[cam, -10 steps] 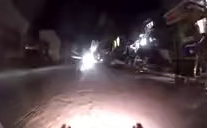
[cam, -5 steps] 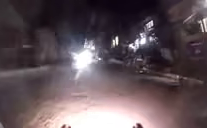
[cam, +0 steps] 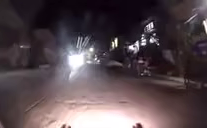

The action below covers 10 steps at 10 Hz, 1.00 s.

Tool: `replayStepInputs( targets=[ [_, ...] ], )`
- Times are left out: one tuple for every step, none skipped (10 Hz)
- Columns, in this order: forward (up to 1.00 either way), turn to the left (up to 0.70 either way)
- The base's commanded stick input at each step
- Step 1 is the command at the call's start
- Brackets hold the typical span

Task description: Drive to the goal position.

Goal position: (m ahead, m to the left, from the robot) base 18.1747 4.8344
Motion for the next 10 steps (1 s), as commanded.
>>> replayStepInputs(
  targets=[
    [0.54, 0.00],
    [0.54, 0.00],
    [0.54, 0.00],
    [0.54, 0.00],
    [0.54, 0.00],
    [0.54, 0.00],
    [0.54, 0.00],
    [0.54, 0.00],
    [0.54, 0.00],
    [0.54, 0.00]
  ],
)
